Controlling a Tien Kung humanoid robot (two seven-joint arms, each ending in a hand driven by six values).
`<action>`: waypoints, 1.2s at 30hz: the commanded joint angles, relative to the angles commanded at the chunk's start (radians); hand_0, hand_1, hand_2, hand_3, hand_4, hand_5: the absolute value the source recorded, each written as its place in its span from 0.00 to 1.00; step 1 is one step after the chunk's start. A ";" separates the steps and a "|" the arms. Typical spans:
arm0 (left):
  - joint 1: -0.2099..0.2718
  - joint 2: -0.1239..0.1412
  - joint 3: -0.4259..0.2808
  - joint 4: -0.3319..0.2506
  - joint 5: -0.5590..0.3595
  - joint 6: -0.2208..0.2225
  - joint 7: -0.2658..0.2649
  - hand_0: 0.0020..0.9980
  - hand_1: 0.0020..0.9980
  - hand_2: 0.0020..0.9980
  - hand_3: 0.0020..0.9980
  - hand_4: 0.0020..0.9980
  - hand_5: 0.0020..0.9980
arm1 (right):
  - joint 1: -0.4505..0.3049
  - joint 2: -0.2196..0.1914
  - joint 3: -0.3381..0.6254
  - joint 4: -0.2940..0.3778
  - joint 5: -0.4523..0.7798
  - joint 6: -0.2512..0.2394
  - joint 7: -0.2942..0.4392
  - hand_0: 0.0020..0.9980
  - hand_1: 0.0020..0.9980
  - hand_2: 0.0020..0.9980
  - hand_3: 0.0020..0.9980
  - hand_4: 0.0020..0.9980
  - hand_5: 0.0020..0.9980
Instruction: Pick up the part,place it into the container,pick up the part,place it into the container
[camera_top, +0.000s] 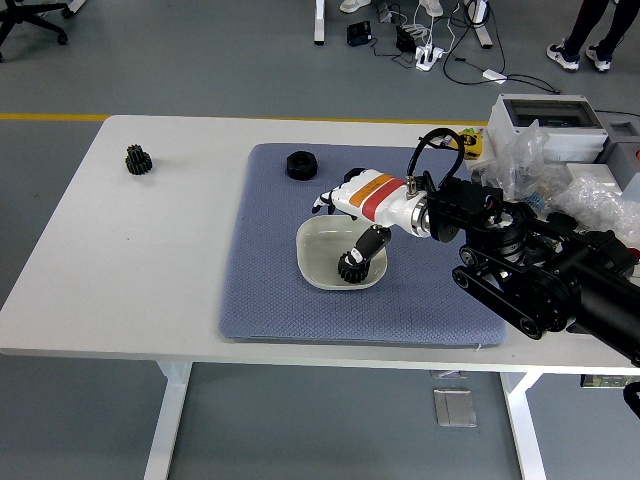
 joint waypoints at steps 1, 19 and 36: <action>-0.001 0.000 0.001 0.000 -0.002 0.001 0.000 0.67 0.68 0.71 0.59 0.69 0.59 | -0.007 -0.001 0.016 -0.009 0.005 -0.025 -0.003 0.37 0.56 0.78 0.91 1.00 0.41; 0.001 -0.002 0.012 -0.002 -0.020 0.014 0.002 0.67 0.68 0.70 0.58 0.69 0.59 | -0.164 -0.136 0.224 -0.097 0.406 -0.233 -0.032 1.00 0.98 1.00 1.00 1.00 0.59; 0.002 -0.010 0.012 0.000 -0.022 0.013 -0.001 0.66 0.68 0.70 0.58 0.68 0.58 | -0.441 -0.310 0.538 0.080 1.118 -0.130 0.090 0.90 0.83 0.87 0.90 1.00 0.77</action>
